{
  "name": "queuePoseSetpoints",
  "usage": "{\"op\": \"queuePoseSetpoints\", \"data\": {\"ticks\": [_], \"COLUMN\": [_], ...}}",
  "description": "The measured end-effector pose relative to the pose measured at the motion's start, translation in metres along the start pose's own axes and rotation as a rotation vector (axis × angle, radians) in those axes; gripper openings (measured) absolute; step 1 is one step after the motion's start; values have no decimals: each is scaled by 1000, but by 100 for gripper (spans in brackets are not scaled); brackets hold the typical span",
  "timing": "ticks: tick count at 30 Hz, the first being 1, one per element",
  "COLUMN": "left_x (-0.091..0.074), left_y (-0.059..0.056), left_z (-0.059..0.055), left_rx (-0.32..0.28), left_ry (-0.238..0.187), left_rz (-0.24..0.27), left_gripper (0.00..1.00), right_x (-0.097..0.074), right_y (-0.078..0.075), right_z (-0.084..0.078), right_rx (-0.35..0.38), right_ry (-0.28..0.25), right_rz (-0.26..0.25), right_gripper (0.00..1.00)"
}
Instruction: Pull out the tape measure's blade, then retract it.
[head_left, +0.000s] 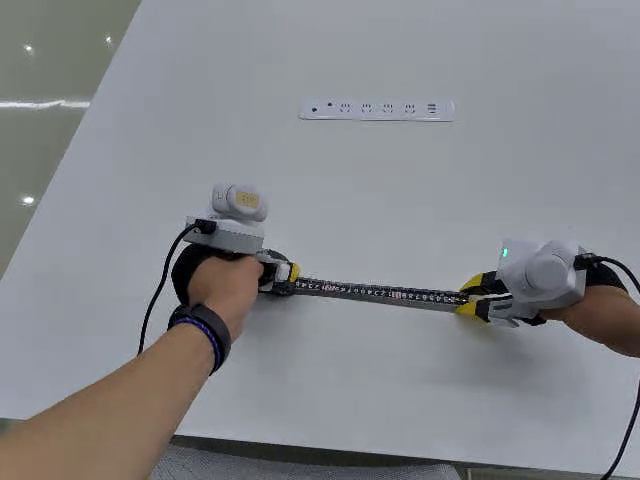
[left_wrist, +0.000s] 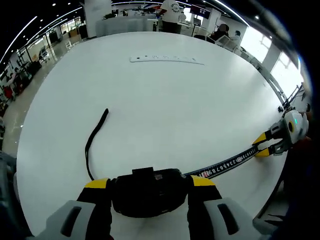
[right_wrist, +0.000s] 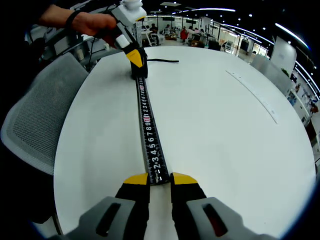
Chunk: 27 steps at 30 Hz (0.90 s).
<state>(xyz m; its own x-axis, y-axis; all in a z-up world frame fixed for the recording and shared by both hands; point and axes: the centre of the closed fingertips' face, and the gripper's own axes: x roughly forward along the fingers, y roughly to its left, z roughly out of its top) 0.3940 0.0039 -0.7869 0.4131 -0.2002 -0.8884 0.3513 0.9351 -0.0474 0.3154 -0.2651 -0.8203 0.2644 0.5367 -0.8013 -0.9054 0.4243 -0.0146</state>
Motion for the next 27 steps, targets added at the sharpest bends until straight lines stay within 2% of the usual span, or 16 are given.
{"op": "queuePoseSetpoints", "data": {"ticks": [27], "left_x": [0], "left_y": [4], "left_z": [2], "left_rx": [17], "left_ry": [2], "left_rz": [7], "left_gripper": [57], "right_x": [7], "right_y": [4], "right_z": [18], "right_rx": [-26], "right_ry": [-10], "right_rz": [0], "right_gripper": [15]}}
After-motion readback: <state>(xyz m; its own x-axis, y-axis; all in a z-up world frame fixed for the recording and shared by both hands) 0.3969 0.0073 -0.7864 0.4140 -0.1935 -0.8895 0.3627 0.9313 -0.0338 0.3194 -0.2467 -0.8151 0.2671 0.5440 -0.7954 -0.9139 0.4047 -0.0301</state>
